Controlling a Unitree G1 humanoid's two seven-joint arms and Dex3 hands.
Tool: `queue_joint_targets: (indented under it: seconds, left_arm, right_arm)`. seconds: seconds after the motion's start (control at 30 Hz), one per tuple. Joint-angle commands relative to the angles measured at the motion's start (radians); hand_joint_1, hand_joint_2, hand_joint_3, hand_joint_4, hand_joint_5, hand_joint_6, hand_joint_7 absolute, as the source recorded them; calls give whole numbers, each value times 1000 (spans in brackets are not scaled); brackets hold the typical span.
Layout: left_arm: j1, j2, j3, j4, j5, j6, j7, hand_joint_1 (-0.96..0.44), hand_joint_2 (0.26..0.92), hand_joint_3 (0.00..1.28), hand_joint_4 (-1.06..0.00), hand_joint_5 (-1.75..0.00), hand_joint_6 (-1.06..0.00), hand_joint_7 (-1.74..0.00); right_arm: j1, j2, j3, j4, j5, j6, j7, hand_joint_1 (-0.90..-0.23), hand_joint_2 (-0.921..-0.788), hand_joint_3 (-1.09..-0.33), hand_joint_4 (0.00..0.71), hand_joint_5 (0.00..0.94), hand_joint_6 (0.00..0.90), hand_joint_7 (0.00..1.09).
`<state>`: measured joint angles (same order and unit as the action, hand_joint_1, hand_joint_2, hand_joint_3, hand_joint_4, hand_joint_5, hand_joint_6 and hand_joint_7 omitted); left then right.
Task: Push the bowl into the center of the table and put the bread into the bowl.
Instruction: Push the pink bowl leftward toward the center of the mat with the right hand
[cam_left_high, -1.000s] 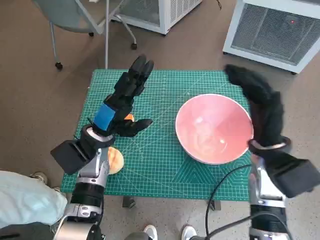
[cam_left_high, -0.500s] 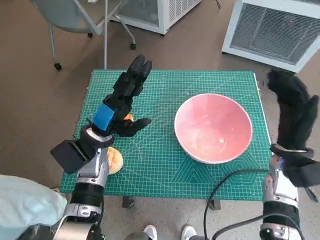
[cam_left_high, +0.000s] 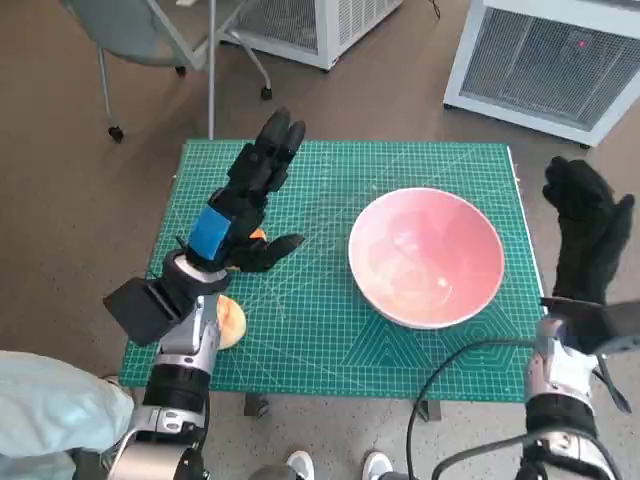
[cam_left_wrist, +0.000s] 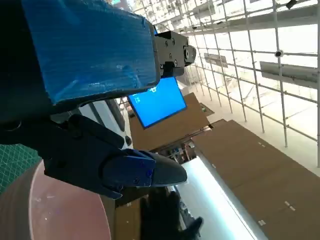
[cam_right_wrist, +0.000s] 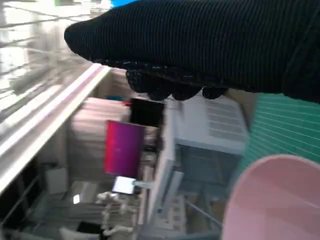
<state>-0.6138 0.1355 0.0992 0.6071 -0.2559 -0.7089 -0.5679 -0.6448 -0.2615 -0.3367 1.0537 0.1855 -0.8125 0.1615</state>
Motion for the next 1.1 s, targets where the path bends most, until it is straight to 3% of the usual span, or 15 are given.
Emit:
queue_joint_targets:
  seconds: [0.03,0.53,0.67,0.87,1.1]
  left_arm:
    - [-17,0,9,4,-12,-5,0,-579,921,298,-43,-15,-67,-29]
    - [1,16,12,-23,-5,0,9,-599,921,301,-51,-12,-76,-33]
    - [9,21,13,-34,-5,1,13,-602,921,298,-52,-11,-77,-33]
    - [23,28,16,-48,-1,1,19,-606,921,296,-53,-10,-77,-32]
    - [42,35,21,-66,7,-5,29,-618,921,296,-58,-10,-81,-33]
  right_arm:
    - [-17,20,-21,84,36,50,28,-596,-921,-839,133,1,6,430]
    - [-81,95,-74,189,105,168,66,-558,-921,-853,181,15,75,438]
    - [-98,117,-93,202,128,201,84,-551,-921,-827,188,14,91,432]
    - [-119,141,-108,216,140,239,99,-556,-921,-810,197,10,111,403]
    - [-138,163,-109,225,134,261,106,-555,-921,-802,214,10,136,377]
